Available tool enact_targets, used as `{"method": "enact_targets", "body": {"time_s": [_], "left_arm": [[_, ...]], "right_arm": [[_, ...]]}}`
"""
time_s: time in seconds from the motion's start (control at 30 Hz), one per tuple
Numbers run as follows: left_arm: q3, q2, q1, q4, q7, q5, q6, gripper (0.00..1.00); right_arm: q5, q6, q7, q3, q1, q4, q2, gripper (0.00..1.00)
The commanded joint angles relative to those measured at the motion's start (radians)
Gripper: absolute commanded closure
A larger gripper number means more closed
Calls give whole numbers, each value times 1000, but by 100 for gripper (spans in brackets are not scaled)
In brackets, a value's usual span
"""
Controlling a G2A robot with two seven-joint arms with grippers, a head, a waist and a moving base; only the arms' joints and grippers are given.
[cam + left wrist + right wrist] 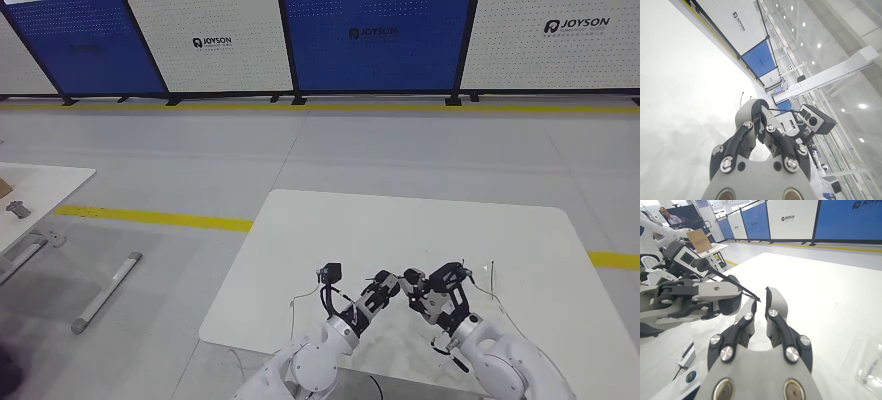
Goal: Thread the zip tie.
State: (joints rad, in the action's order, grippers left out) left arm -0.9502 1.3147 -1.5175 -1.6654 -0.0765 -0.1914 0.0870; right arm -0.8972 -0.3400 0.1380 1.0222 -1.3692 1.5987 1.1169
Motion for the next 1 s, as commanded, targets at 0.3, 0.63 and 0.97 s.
{"method": "enact_targets", "body": {"time_s": [0.3, 0.63, 0.97], "left_arm": [[1, 2, -2, 2, -19, 0, 3, 100], [0, 2, -9, -3, -34, 1, 33, 100], [-6, 1, -21, -11, -40, 0, 58, 100]], "right_arm": [[-3, 0, 0, -1, -1, -3, 3, 100], [8, 0, 23, -25, 15, -17, 6, 100], [18, 0, 27, -41, 32, -34, 6, 100]]}}
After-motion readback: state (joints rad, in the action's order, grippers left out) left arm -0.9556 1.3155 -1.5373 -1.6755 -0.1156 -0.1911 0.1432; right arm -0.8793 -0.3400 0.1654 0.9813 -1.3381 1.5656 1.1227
